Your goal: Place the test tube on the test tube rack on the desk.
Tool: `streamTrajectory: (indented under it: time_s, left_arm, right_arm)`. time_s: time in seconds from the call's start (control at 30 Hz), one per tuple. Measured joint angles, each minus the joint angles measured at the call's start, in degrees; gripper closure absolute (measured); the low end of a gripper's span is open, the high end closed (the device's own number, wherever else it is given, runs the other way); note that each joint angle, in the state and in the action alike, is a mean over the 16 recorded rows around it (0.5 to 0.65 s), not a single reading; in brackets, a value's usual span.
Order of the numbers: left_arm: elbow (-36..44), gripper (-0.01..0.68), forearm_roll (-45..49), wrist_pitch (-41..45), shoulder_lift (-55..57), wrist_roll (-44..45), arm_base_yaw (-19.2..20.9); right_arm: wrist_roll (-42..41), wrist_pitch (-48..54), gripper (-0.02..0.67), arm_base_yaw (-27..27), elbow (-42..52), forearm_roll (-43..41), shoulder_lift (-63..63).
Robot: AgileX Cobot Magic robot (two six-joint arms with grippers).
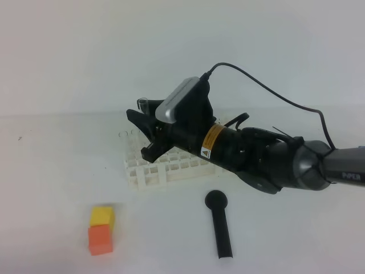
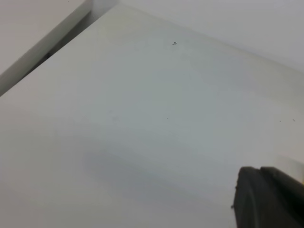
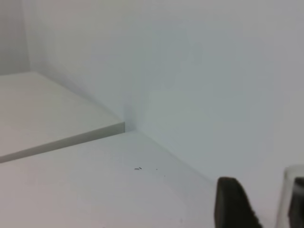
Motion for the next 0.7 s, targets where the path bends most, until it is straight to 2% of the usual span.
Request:
streamTrajectory:
  time_s: [0.2,0.33,0.47,0.7]
  left_arm:
    - [-0.11,0.674,-0.02,0.00,0.07,-0.01,0.01]
    - [-0.11,0.674,-0.02,0.05,0.07,-0.01,0.01]
    - [0.00,0.674,0.00,0.11,0.07,-0.01,0.01]
    - [-0.11,0.674,-0.02,0.11,0.00,-0.01,0.00]
  right_arm:
    - [0.08,0.00,0.364,0.01,0.00,-0.23,0.00]
    - [0.23,0.08,0.351,0.01,0.00,-0.80,-0.03]
    - [0.44,1.67,0.388,0.01,0.00,-2.50,-0.70]
    - [0.87,9.18,0.514,0.01,0.00,-7.64,-5.12]
